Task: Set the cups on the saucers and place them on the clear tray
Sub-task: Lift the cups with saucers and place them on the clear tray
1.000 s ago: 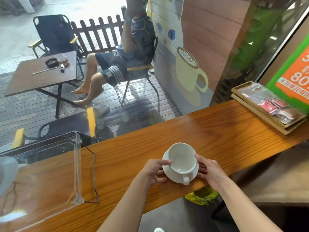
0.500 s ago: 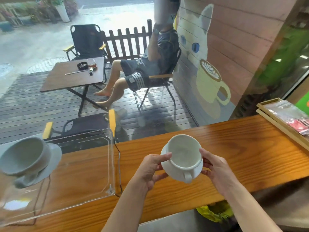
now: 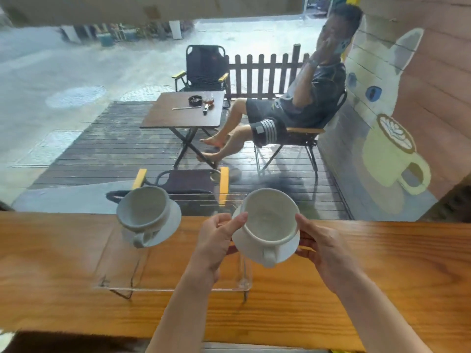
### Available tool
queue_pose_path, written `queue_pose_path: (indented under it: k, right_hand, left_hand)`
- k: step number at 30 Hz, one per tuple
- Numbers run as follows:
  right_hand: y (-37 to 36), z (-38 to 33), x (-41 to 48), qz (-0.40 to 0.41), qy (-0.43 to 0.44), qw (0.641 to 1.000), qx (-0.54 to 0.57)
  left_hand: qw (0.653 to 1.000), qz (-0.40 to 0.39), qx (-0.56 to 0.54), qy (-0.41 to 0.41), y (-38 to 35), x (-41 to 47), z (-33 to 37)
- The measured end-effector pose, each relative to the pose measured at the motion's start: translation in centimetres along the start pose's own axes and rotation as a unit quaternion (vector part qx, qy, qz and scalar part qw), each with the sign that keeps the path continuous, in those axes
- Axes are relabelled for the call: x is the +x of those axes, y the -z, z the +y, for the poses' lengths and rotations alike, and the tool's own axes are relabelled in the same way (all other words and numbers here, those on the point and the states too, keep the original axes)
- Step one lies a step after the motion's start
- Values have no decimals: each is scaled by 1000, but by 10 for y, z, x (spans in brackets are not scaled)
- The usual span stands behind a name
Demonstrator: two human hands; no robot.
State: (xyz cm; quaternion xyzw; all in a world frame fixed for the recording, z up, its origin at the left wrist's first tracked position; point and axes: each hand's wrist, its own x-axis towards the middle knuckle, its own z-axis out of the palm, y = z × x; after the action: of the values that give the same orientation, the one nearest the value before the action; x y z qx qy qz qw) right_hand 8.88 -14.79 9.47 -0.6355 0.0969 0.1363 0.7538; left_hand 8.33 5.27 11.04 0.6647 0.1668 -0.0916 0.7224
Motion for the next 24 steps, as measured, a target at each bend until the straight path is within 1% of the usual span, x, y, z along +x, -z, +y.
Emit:
queue_pose_path:
  k: [3,6,11,15,20,24]
  right_hand:
    - [-25,1,7,-4,-11,1000,-14]
    - [-48,1,11,1,-18,999,-29]
    - [-80,3,15,30,-8,998,-58]
    - [-104,5,17,37,-13,996,-80]
    - [-117,6,19,66,-15,992,-109]
    - [-122,6,23,72,-14,990,-124]
  left_hand:
    - [999,31,-6,-30,21,-2,0]
    - [997,54,-20,-41,38,-1,1]
    - [995,85,-34,-31,62,6,0]
    - [994,91,-54,-23,75,11,-4]
    - [993,97,-63,-11,80,14,-7]
    - [993,105,-60,-6,81,18,-6]
